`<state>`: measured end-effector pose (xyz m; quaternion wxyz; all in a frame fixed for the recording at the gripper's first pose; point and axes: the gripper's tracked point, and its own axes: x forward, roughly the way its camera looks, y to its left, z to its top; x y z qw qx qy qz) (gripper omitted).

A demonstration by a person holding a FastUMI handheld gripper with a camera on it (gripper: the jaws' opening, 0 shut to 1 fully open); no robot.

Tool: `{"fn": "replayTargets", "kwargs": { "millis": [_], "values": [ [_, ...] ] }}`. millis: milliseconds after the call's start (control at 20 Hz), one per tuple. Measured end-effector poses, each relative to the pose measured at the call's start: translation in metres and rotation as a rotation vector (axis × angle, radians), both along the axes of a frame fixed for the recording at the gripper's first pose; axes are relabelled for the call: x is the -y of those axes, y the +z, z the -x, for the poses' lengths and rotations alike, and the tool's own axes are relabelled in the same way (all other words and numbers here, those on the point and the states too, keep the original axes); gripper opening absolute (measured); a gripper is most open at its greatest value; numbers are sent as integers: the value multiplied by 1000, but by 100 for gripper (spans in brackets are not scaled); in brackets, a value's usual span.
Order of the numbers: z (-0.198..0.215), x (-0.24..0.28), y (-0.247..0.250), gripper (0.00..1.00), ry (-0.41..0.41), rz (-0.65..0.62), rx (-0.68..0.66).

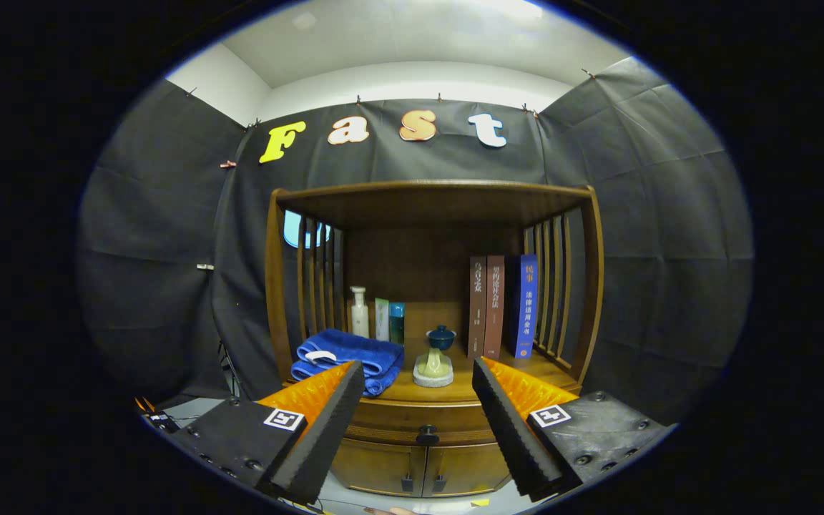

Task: Pull open the drawer, take out the items inside it, and place them on the countertop above the cabinet.

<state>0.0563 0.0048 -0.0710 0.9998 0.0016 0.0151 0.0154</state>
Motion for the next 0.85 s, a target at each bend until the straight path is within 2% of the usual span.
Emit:
{"fn": "replayTargets", "kwargs": {
  "millis": [250, 850],
  "values": [
    [22, -3, 34, 98, 1, -11, 47],
    [37, 4, 33, 98, -18, -10, 44]
  ]
}}
